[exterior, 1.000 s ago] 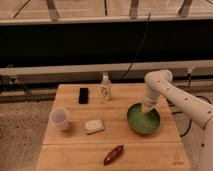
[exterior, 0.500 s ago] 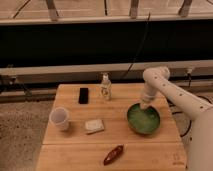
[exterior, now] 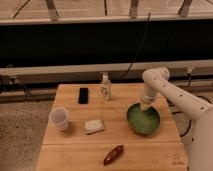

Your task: Push the ceramic bowl across the table

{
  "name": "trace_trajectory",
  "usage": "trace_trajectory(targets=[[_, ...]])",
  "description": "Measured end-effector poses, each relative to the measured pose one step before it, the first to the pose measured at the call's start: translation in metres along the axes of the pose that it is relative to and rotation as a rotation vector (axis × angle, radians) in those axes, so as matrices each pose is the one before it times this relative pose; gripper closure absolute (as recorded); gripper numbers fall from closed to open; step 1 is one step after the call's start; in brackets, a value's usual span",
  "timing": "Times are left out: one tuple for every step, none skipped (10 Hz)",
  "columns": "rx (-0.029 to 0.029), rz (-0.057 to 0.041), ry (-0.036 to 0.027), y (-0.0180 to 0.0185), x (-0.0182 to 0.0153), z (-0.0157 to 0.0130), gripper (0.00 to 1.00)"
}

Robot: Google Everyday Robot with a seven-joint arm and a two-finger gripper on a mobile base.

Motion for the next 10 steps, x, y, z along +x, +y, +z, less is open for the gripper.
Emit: trace_trajectory(targets=[[-0.00424,-0.01298,0.00103,-0.0114,-0.00155,-0.00014,0.99],[-0.00315,-0.00441,0.00091,-0.00529,0.00073,0.00039,0.99],[-0.00124,-0.00417,0.00037,-0.00288,0.00166,-0.00044,0.99],[-0.00539,-0.00669,0.00202,0.00367,-0.00037,0.00043,0.99],[-0.00513,-0.00373,0.0,0.00471,-0.00201,0.00035,0.99],[-0.00349,-0.00448,-0.00061,0.00371,-0.00215,0.00031,0.99],[0.00161,-0.00349,0.00173,-0.00171,-0.00036,-0.00055,0.99],[-0.00287,-0.0085,-0.00055,-0.00739,-0.00102,0.00126,0.99],[-0.00259,-0.00743,-0.00143,-0.01027,-0.00014,-0.00042,0.99],[-0.00048,-0.0059,-0.00358,-0.00622,-0.00053,0.00055,0.99]])
